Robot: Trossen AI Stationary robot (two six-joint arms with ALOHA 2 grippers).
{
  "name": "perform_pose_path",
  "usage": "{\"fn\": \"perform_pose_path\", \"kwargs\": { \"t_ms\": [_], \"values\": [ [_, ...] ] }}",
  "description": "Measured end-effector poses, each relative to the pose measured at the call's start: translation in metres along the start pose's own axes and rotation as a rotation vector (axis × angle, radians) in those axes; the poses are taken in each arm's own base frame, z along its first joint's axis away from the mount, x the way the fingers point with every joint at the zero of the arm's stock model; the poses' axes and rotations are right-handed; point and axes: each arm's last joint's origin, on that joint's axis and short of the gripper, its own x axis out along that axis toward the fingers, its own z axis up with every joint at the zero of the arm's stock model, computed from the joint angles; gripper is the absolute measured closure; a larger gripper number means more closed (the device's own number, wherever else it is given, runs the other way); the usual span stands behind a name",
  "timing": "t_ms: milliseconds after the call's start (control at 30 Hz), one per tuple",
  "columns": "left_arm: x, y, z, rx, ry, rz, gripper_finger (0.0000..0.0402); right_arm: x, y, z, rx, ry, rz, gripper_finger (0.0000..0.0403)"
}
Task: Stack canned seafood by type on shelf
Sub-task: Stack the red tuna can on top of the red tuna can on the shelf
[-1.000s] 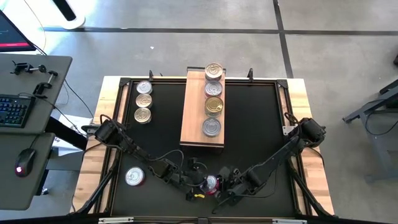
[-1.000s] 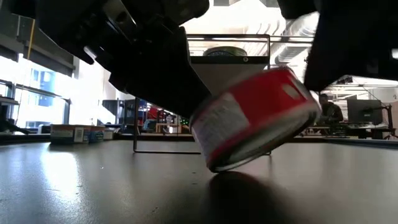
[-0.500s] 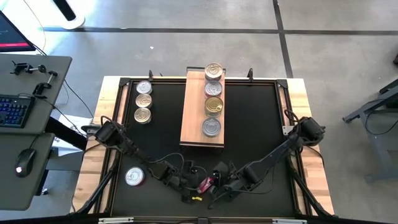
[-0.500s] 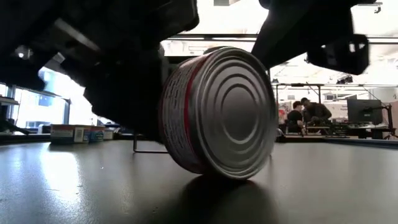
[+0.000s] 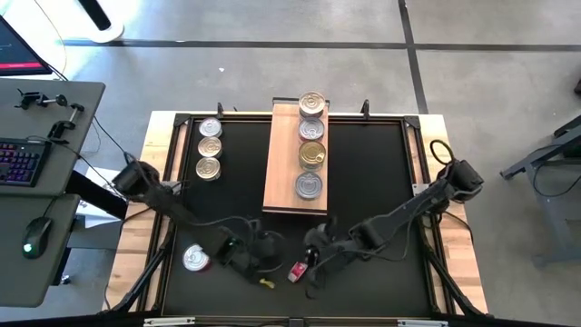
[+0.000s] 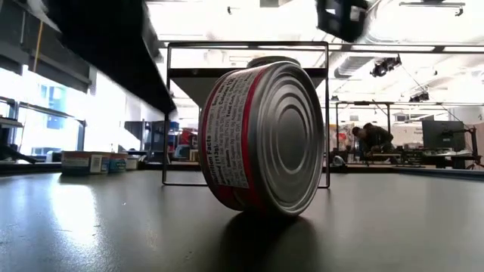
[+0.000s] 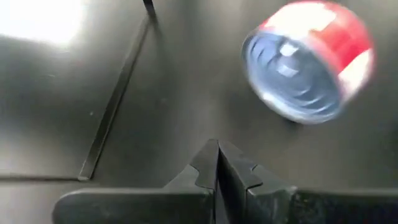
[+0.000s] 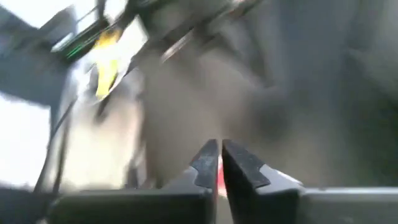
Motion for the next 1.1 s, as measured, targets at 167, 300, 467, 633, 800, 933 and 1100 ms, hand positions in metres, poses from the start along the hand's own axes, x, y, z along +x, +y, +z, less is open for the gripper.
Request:
{"fn": "perform_pose_path", "kwargs": {
  "t_ms": [167, 300, 467, 633, 800, 933, 1100],
  "values": [
    [-0.038, -0.020, -0.009, -0.142, -0.152, 0.019, 0.0402, 0.004, -0.007, 0.009, -0.259, 0.163, 0.157, 0.0311],
    [-0.056, -0.036, -0.022, -0.280, -0.221, -0.005, 0.0402, 0.009, -0.019, 0.019, -0.399, 0.275, 0.173, 0.0222],
    [-0.068, -0.047, -0.034, -0.415, -0.260, -0.041, 0.0402, 0.016, -0.023, 0.024, -0.583, 0.296, 0.179, 0.0137],
    [-0.072, -0.052, -0.036, -0.505, -0.267, -0.083, 0.0402, 0.029, -0.029, 0.019, -0.726, 0.328, 0.211, 0.0115],
    [-0.072, -0.052, -0.034, -0.520, -0.268, -0.089, 0.0402, 0.045, -0.034, 0.008, -0.773, 0.378, 0.210, 0.0114],
    [-0.070, -0.051, -0.033, -0.522, -0.253, -0.096, 0.0402, 0.056, -0.039, 0.002, -0.810, 0.397, 0.196, 0.0114],
    [-0.070, -0.051, -0.033, -0.528, -0.253, -0.102, 0.0402, 0.070, -0.044, -0.005, -0.864, 0.390, 0.146, 0.0114]
  ]
}}
